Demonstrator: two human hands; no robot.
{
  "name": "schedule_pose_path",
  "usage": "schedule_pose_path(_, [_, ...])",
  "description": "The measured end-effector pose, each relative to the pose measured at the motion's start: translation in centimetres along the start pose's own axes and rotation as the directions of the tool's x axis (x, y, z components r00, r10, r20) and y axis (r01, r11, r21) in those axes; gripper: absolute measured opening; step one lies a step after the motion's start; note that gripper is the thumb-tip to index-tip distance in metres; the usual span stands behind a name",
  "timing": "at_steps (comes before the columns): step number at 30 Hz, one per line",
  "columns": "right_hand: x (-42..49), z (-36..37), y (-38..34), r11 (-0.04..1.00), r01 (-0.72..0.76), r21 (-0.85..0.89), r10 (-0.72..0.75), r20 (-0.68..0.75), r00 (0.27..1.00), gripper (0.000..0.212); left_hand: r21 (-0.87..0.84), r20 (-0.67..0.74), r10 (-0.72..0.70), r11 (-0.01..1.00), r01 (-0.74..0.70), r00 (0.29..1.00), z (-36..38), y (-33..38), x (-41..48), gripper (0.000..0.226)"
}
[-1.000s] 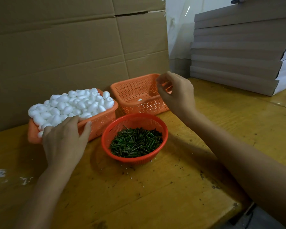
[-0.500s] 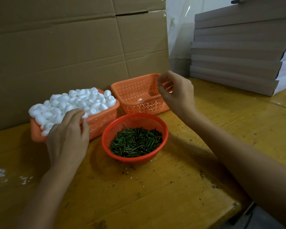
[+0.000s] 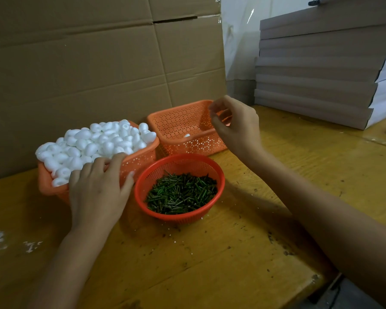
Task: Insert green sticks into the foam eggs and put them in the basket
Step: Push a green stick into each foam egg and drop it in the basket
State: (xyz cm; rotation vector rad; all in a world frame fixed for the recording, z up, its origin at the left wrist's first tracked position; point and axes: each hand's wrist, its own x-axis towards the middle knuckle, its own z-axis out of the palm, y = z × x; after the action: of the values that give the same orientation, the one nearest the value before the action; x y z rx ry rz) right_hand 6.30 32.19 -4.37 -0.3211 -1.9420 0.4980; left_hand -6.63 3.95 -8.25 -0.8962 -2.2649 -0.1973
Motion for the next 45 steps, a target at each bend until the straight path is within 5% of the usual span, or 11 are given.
schedule_pose_path(15, [0.0, -0.1, -0.2, 1.000, 0.018, 0.019, -0.018, -0.002, 1.000, 0.012, -0.096, -0.041, -0.091, 0.992, 0.087, 0.995, -0.6, -0.3, 0.4, 0.017])
schedule_pose_path(21, [0.0, -0.2, -0.3, 1.000, 0.015, 0.018, -0.015, 0.002, 1.000, 0.012, -0.064, -0.029, -0.074, 0.995, 0.072, 0.997, -0.5, 0.2, 0.3, 0.023])
schedule_pose_path(45, [-0.2, -0.3, -0.8, 1.000, 0.018, 0.016, -0.018, 0.006, 1.000, 0.011, -0.415, -0.067, -0.242, 0.889, 0.194, 0.968, -0.4, -0.6, 0.5, 0.029])
